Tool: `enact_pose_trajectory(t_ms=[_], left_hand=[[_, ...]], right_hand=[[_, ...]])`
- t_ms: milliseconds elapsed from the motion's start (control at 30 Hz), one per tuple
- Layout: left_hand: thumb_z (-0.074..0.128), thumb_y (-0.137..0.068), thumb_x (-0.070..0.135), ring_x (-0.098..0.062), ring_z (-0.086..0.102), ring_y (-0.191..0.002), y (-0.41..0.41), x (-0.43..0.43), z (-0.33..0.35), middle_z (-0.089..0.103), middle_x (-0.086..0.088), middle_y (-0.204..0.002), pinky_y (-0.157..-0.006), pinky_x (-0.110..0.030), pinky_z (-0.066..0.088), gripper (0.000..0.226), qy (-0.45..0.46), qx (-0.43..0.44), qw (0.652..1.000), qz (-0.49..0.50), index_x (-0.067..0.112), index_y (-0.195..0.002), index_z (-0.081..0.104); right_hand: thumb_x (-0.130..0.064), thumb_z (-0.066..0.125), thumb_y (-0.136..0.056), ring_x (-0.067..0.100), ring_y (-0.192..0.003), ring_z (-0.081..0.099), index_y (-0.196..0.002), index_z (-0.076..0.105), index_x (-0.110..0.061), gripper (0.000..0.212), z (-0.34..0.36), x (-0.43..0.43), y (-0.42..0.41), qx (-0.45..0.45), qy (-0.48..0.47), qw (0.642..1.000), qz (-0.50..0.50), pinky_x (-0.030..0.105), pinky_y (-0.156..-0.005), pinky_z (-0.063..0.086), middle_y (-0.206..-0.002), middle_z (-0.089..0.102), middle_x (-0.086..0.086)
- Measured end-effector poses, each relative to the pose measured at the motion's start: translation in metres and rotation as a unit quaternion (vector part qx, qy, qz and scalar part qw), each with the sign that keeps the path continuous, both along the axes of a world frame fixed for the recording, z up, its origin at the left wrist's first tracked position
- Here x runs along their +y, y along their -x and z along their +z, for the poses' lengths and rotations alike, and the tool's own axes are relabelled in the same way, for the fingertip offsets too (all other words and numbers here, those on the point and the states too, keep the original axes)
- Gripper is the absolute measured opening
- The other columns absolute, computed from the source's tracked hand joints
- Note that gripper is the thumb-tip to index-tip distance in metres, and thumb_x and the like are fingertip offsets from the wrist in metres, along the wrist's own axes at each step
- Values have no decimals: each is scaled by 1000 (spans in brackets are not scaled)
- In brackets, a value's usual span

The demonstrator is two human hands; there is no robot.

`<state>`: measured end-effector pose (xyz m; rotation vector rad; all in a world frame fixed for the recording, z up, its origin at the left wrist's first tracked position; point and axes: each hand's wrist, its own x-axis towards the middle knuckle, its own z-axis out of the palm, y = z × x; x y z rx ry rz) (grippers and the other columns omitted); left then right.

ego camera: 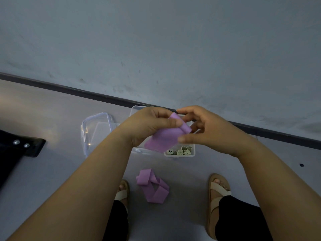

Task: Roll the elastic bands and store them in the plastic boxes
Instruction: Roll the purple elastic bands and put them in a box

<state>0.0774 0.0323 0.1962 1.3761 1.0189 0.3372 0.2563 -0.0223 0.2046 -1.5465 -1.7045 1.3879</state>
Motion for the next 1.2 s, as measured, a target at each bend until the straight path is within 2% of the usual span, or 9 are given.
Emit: enact_pose_trajectory(t_ms=[67,167,267,400,533,600,867,1033,1200], left_hand=[[72,-67,27,-23,64,-90,0,1,-1,71,-13,-99,-92,-45,49,33,18,-47,998,42,9,-94,72],[68,-66,20,-22,65,-90,-3,2,-2,70,-13,-99,-88,-38,52,35,39,-103,990,85,7,-98,67],[66,-73,8,-15,68,-82,-5,2,-2,72,-4,-89,-78,-29,57,24,44,-130,985,101,10,-97,66],[64,-82,10,-14,69,-84,-7,0,-1,72,-6,-93,-75,-26,58,22,22,-107,990,90,12,-103,66],[63,-86,18,-11,69,-79,-8,-1,0,72,-7,-91,-70,-22,57,18,-15,-64,994,91,11,-100,69],[65,-84,15,-10,69,-77,-8,-1,0,72,-7,-89,-68,-21,56,15,-25,-60,993,96,10,-98,70],[72,-76,7,-8,65,-73,-5,-1,-2,71,-2,-82,-69,-19,56,16,-64,-66,988,126,18,-88,70],[70,-76,0,-2,66,-70,-7,-3,1,70,-1,-81,-65,-13,51,19,-72,-81,988,112,12,-89,69],[69,-77,-2,-4,67,-69,-9,-4,2,70,-4,-84,-67,-18,55,23,-44,-101,987,117,12,-95,66]], right_hand=[[-58,59,-61,7,-84,66,-102,53,-39,45,0,0,1,37,4,998,-50,27,-79,55,-98,64,-11],[-39,54,-85,4,-72,65,-89,62,-27,15,-2,2,5,79,-38,989,-123,16,-69,53,-81,68,-6],[-26,57,-88,2,-69,65,-84,63,-25,7,-4,5,8,78,-80,979,-171,12,-64,51,-80,68,-7],[-23,62,-86,14,-78,62,-83,61,-31,9,-8,6,5,38,-139,975,-171,22,-70,52,-86,66,4],[-21,63,-85,-2,-73,54,-83,58,-36,16,-9,4,5,2,-172,974,-147,10,-65,46,-81,60,-8],[-20,64,-84,-4,-73,53,-83,57,-37,18,-9,4,6,-2,-176,974,-142,10,-65,46,-81,59,-11],[-29,60,-87,15,-85,60,-97,55,-33,12,-14,3,8,-54,-153,978,-127,30,-75,52,-93,64,-3],[-33,55,-89,23,-86,63,-85,56,-38,7,-11,3,12,-20,-138,980,-142,44,-80,53,-92,66,6],[-27,58,-89,22,-90,63,-86,58,-35,9,-10,6,9,41,-104,981,-162,33,-79,54,-97,66,7]])
